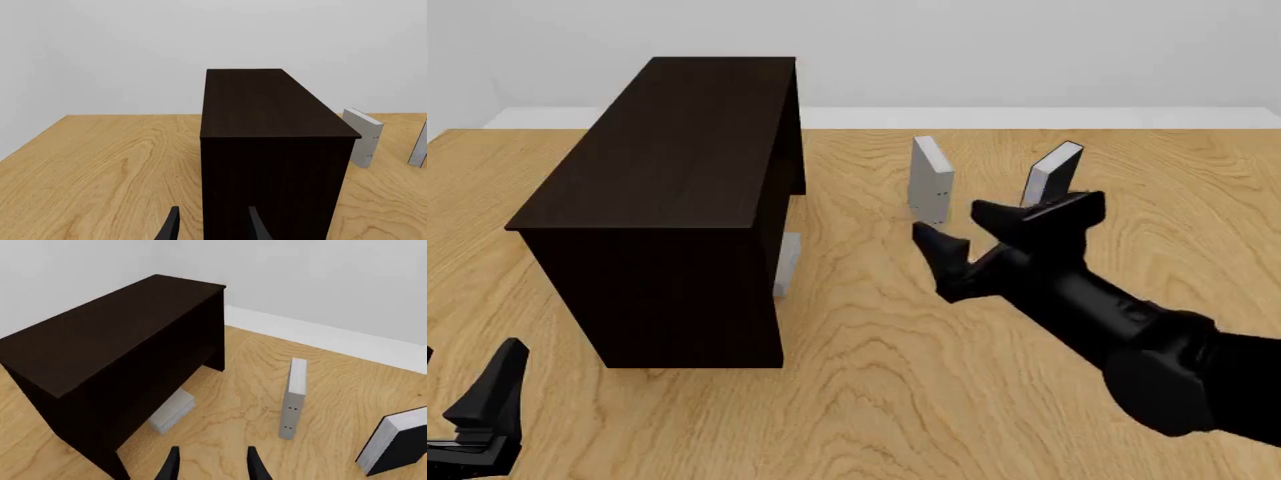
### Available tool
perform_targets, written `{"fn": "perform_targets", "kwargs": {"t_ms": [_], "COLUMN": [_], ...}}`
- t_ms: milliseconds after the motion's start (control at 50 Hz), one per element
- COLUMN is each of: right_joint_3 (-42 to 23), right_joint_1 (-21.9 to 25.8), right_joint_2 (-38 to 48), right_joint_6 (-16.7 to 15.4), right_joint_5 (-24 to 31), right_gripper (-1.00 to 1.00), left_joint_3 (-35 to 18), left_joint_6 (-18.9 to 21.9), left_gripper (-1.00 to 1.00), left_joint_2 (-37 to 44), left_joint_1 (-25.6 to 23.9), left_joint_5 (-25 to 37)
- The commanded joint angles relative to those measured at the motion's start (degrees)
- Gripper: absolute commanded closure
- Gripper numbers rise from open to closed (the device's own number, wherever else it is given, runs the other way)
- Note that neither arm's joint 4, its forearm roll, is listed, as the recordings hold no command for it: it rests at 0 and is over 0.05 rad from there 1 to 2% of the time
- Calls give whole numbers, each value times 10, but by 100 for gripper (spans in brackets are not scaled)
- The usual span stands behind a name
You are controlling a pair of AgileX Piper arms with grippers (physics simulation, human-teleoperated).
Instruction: Pick up the book on the right and place it under the cabinet shelf.
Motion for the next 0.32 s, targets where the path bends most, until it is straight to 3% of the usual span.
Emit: {"fn": "perform_targets", "kwargs": {"t_ms": [20,320], "right_joint_3": [101,128], "right_joint_1": [-16,-41], "right_joint_2": [-172,-284], "right_joint_6": [33,37], "right_joint_5": [8,59], "right_gripper": [-100,-100], "left_joint_3": [1,3], "left_joint_6": [0,0], "left_gripper": [-100,-100], "left_joint_2": [0,0], "left_joint_1": [0,0], "left_joint_5": [1,-2]}}
